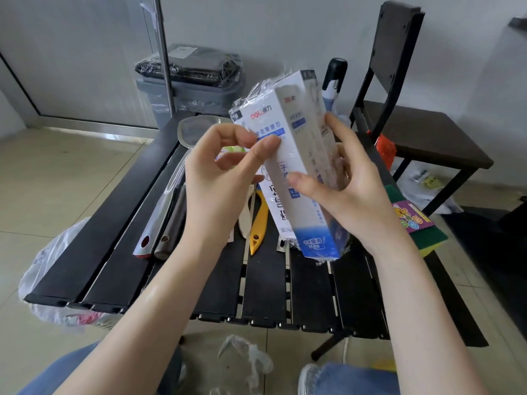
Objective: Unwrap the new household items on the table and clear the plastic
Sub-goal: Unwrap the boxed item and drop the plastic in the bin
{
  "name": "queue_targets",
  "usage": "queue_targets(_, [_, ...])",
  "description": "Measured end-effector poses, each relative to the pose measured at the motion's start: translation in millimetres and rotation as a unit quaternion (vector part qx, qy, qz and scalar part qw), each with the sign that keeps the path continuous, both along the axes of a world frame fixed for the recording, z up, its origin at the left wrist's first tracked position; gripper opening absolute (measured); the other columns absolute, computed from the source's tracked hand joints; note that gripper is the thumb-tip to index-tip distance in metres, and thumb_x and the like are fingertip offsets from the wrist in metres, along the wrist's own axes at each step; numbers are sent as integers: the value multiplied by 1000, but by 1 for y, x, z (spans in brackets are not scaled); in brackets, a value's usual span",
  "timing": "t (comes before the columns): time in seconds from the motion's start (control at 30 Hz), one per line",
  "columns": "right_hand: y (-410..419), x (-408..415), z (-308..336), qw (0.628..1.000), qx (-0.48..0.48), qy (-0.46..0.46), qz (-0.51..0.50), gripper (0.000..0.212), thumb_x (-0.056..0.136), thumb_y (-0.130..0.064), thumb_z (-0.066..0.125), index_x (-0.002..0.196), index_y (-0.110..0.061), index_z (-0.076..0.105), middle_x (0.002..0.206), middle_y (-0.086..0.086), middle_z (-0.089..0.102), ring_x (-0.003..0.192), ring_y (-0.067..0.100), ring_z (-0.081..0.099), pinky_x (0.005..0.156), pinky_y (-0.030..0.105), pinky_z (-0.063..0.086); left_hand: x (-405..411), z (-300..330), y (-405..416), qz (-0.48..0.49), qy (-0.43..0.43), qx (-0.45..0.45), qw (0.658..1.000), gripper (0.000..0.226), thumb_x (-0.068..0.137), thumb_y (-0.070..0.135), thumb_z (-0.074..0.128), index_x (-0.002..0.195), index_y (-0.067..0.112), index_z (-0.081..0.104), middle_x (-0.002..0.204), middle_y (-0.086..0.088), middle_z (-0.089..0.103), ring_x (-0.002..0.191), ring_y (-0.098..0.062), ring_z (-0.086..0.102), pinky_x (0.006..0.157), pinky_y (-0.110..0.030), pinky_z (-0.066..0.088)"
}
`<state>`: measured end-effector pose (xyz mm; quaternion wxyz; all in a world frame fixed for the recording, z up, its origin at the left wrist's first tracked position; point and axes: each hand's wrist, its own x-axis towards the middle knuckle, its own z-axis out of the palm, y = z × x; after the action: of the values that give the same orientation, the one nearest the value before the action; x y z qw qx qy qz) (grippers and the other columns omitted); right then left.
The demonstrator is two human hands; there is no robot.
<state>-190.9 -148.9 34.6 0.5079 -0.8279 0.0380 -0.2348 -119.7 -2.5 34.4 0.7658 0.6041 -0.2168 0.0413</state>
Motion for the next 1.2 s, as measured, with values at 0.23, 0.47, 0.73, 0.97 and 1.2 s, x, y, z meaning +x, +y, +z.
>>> queue_targets(0.23, [-11,-3,4,999,-6,33,13,94,68,-46,76,148,-34,29,133,-22,48,116,-13,48,90,16,51,1,-4,2,-24,-7,18,1000,15,83,21,70,80,15,56,95,-5,69,82,-17,71,65,-32,59])
queue_targets(0.47, [-22,-11,5,997,-36,62,37,98,64,-40,84,147,-37,32,136,-22,46,125,-7,44,103,35,46,11,-1,10,18,-60,78,995,18,94,36,56,105,24,65,108,-1,66,101,-15,64,86,-39,54])
queue_targets(0.73, [-25,-18,10,994,-54,79,46,95,62,-43,85,141,-44,33,129,-30,48,120,-12,45,90,14,49,20,6,21,-26,-80,66,994,7,93,16,60,91,16,66,90,-2,68,80,-7,62,72,-20,49])
queue_targets(0.97, [-31,-24,13,991,-27,95,92,92,57,-51,75,141,-44,37,120,-28,59,116,-3,56,88,22,53,27,5,29,-76,-188,157,967,19,94,13,56,101,29,62,114,-1,58,93,1,57,73,-20,51])
queue_targets(1.2, [-36,-27,13,984,-33,122,124,91,57,-51,73,141,-39,38,118,-24,61,114,2,58,88,20,51,22,-2,21,-116,-156,126,973,8,88,30,62,95,28,66,108,-5,62,93,-13,59,69,-21,51])
